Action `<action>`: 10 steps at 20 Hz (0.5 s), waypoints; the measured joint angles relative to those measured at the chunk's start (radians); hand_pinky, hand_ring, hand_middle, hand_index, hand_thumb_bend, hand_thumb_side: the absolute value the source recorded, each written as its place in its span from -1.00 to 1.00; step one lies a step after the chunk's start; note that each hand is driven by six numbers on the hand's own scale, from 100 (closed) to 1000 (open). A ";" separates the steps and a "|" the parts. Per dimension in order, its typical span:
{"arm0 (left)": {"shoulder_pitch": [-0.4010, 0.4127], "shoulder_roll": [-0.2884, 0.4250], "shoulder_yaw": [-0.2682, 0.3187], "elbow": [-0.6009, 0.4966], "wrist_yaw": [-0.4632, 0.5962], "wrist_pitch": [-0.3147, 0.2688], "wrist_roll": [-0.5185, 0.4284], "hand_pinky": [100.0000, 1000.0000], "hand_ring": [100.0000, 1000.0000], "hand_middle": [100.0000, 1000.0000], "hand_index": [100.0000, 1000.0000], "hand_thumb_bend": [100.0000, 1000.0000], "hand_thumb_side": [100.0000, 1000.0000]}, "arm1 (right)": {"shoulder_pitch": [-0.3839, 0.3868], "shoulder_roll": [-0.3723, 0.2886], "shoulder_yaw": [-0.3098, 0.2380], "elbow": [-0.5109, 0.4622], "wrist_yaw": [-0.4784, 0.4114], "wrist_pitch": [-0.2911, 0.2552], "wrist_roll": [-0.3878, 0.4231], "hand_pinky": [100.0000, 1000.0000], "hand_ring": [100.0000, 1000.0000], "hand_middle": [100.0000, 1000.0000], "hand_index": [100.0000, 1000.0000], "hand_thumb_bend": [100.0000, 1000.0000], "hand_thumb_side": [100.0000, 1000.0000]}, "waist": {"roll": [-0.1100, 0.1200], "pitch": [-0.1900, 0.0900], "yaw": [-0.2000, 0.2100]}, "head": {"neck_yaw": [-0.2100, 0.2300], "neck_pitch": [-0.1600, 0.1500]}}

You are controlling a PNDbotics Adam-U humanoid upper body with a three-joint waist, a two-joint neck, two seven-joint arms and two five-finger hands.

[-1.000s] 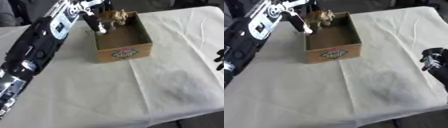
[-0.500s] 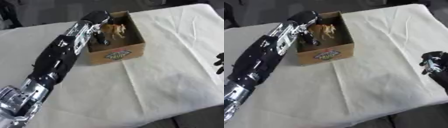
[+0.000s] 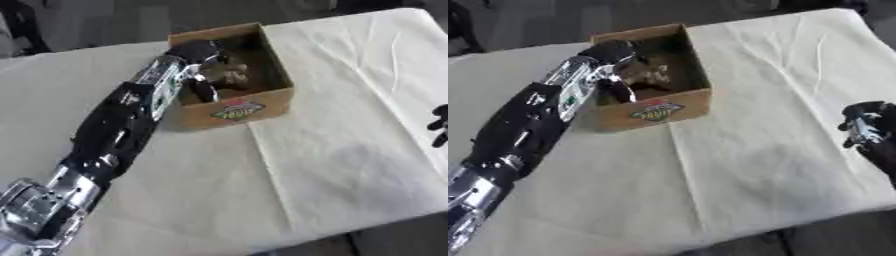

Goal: Pick up objects on the table and place them in the box.

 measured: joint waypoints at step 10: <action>0.054 0.082 -0.013 -0.237 0.311 0.044 0.121 0.21 0.10 0.20 0.46 0.37 -0.40 | 0.017 0.003 -0.011 0.001 0.000 -0.002 -0.007 -0.38 0.01 0.08 0.17 -1.00 -0.39 | -0.015 -0.015 0.060 | -0.025 0.005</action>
